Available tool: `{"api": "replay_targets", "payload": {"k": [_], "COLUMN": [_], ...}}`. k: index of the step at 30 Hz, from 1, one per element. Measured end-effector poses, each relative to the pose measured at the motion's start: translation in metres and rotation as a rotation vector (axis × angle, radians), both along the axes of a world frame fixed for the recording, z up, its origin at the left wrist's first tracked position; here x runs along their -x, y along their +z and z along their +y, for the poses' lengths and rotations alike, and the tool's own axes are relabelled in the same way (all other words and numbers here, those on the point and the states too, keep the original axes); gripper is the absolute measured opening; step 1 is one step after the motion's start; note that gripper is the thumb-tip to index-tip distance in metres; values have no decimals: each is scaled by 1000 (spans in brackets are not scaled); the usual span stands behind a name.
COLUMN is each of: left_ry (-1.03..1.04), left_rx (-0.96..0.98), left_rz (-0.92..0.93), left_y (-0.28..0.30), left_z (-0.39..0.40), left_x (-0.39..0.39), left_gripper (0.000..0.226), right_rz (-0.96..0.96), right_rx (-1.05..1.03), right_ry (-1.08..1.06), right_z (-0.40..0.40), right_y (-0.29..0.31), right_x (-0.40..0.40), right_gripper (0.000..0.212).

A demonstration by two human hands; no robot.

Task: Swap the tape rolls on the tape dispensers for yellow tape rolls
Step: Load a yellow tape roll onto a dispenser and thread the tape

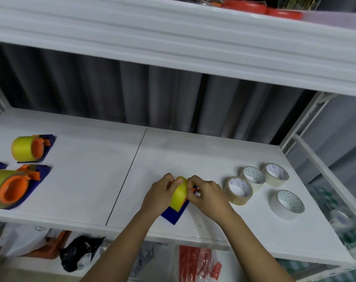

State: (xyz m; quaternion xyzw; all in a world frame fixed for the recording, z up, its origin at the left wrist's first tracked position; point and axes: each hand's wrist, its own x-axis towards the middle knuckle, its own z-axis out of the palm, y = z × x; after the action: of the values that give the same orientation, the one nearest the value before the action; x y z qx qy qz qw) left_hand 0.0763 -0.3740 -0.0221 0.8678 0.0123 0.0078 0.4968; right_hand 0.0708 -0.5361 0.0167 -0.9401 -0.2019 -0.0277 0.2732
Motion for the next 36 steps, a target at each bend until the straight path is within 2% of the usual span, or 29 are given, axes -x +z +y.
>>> {"api": "replay_targets", "payload": {"k": [4,6,10,16,20,26,28,36], "left_ry": [3,8,24,41,50,69,71,70], "left_rx": [-13,-24,24,38,7,-10,-6,-21], "left_rz": [5,8,-9,-27,-29,-39,-43,-44], "left_y": [0,-1,-3,-2,0,-1,-1,-1], "left_z": [-1,-1,0,-2,-5,-4,-3,-7], "left_x": [1,2,4,6,5,6,6,6], "left_gripper": [38,38,39,41,42,42,41,40], "right_rz": [-3,3,14,-35,-63,-51,-46,-136], "right_rx": [38,-5,-24,103,228,78,51,265], "right_ry": [-38,-52,14,-20,-65,-63,-40,-69], "right_z": [1,-2,0,7,11,10,11,16], "right_y": [-1,-1,-2,-8,-6,-7,-5,-6], "right_x": [-6,-5,5,7,6,7,9,1], "right_gripper": [14,11,10,11,24,12,16,19]}}
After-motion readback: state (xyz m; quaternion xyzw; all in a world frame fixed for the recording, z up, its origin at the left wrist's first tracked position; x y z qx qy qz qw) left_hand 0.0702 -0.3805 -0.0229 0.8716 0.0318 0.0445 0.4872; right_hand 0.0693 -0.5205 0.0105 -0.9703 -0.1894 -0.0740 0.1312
